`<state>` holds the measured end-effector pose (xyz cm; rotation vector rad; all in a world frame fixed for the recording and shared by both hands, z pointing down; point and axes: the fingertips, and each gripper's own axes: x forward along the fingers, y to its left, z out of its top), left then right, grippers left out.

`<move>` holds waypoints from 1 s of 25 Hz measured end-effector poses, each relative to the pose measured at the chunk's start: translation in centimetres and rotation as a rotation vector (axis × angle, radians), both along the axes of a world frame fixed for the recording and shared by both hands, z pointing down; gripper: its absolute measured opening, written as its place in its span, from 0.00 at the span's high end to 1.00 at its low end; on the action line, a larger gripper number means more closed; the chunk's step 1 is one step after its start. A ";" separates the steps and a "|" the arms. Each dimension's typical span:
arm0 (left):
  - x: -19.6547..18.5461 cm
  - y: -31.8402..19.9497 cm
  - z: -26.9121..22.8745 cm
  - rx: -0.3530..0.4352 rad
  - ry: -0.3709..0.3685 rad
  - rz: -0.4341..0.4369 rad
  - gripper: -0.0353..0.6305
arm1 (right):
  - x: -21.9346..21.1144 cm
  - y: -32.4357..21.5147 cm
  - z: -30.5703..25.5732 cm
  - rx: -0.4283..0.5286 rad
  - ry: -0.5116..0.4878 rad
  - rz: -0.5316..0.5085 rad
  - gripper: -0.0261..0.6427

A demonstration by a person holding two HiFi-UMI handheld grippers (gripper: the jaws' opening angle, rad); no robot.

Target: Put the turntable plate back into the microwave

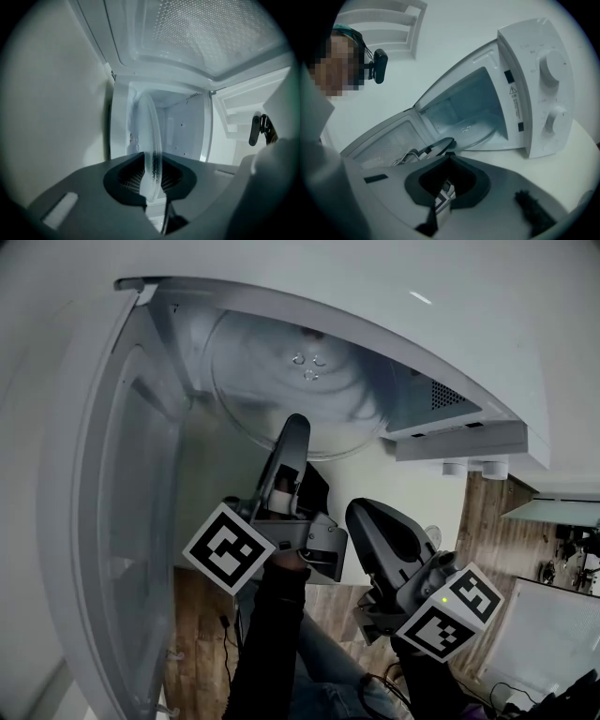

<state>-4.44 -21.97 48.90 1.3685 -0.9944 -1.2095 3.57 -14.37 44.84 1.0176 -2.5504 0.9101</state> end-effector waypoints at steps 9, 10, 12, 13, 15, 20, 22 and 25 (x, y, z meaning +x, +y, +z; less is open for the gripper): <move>-0.4 -2.0 0.3 -0.002 0.001 0.020 0.86 | -0.7 -2.0 0.8 0.005 0.035 0.004 0.95; -0.4 -2.2 0.4 -0.006 0.006 0.024 0.86 | -0.8 -2.2 0.8 0.004 0.037 0.005 0.95; -0.4 -2.5 0.6 -0.016 0.008 0.030 0.86 | -1.1 -2.7 0.9 -0.001 0.038 0.008 0.95; -0.5 -2.7 0.7 -0.020 0.007 0.031 0.86 | -1.2 -2.9 0.9 -0.003 0.037 0.008 0.95; -0.6 -3.1 0.7 -0.025 0.010 0.033 0.86 | -1.5 -3.3 1.0 -0.004 0.039 0.006 0.95; -0.7 -3.8 0.9 -0.035 0.022 0.040 0.85 | -2.0 -4.3 1.0 -0.001 0.042 0.014 0.95; -0.6 -4.0 0.6 -0.030 0.015 0.043 0.85 | -2.0 -4.6 1.0 0.003 0.046 0.021 0.95; -0.4 -4.4 0.6 -0.055 0.007 0.050 0.85 | -1.8 -5.4 0.9 0.011 0.054 0.035 0.95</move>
